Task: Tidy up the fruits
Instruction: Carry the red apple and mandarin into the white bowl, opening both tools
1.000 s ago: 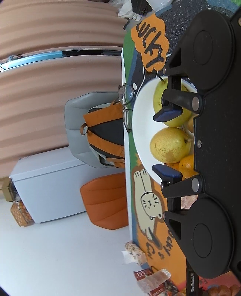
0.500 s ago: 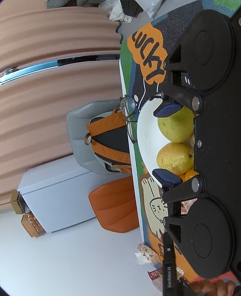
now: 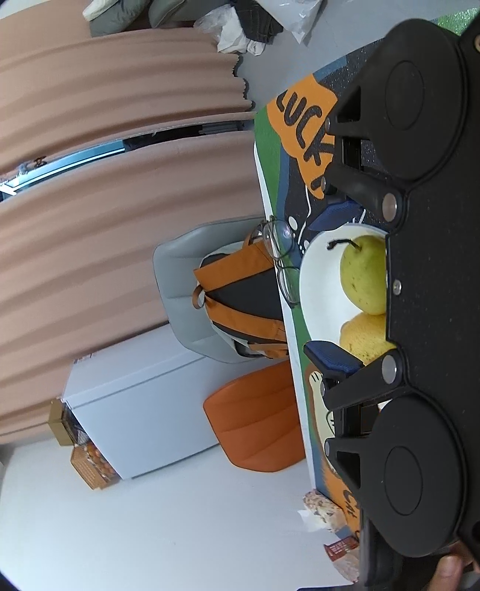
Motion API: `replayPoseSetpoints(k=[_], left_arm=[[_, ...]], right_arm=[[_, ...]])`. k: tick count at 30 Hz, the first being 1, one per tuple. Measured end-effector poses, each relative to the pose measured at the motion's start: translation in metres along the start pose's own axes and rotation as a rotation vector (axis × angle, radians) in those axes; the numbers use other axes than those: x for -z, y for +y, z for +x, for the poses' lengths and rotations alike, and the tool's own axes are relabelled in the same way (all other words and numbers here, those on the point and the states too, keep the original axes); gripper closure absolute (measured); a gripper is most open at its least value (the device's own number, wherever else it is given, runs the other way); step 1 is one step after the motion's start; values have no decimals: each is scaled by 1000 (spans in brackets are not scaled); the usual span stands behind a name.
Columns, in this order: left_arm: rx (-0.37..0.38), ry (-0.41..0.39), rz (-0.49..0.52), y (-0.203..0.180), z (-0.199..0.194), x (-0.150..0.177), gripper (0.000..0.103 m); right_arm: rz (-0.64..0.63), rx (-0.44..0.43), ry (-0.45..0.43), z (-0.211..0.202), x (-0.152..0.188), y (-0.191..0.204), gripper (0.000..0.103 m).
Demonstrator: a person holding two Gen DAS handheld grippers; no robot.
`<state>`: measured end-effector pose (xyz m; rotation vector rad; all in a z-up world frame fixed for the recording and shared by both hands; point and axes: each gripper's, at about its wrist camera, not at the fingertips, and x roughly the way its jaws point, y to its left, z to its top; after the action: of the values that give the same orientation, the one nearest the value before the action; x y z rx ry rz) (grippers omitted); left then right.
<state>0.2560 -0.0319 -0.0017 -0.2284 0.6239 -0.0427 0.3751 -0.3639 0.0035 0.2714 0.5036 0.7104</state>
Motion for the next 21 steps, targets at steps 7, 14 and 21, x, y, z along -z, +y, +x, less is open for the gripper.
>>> replayPoseSetpoints(k=[7,14,21], left_arm=[[32,31,-15,-16,17,7,79],[8,51,-36,-14,24,10,73],[-27,28,-69,-2,8,9,66]], right_arm=[[14,2,-8,-2,-2,-6,36],[9,-3,-6,-1,-1,-5,36],[4,-22,3,-1,0,-2,35]])
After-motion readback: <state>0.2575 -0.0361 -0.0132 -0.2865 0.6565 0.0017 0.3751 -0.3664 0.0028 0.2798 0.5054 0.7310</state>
